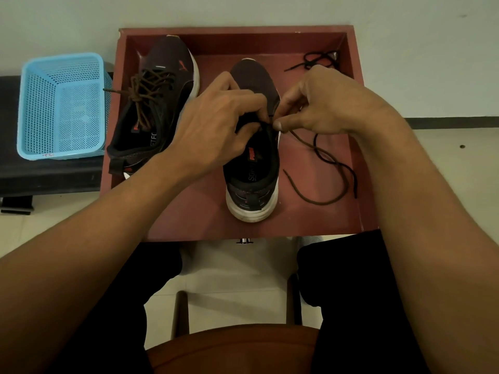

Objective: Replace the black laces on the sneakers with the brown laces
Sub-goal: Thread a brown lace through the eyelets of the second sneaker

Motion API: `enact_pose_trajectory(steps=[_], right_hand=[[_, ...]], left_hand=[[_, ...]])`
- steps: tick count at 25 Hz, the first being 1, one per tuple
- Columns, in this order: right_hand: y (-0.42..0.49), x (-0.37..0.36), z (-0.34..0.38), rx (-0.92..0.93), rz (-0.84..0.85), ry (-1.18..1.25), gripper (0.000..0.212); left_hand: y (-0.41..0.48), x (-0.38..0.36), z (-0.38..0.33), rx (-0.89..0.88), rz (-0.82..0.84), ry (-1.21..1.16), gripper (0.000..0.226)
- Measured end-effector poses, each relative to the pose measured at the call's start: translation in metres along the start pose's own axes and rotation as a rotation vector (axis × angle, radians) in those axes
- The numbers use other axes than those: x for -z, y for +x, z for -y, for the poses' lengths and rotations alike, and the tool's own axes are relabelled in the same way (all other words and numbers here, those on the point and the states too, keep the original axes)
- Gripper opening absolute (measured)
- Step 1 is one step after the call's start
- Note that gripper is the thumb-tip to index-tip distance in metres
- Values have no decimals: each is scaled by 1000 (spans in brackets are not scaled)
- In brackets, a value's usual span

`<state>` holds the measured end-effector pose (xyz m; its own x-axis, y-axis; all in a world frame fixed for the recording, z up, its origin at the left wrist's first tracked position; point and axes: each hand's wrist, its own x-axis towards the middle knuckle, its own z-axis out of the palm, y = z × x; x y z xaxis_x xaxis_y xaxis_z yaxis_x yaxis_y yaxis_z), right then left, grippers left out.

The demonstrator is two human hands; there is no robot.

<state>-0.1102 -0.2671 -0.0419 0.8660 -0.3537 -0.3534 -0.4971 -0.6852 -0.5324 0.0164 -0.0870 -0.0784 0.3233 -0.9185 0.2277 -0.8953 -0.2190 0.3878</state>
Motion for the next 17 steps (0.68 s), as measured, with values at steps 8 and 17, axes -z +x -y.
enact_pose_trajectory(steps=[8, 17], right_hand=[[-8, 18, -28, -268, 49, -60, 5], [-4, 6, -1, 33, -97, -90, 18]], left_hand=[[-1, 5, 8, -4, 49, -8, 18], [-3, 9, 3, -17, -7, 24, 30]])
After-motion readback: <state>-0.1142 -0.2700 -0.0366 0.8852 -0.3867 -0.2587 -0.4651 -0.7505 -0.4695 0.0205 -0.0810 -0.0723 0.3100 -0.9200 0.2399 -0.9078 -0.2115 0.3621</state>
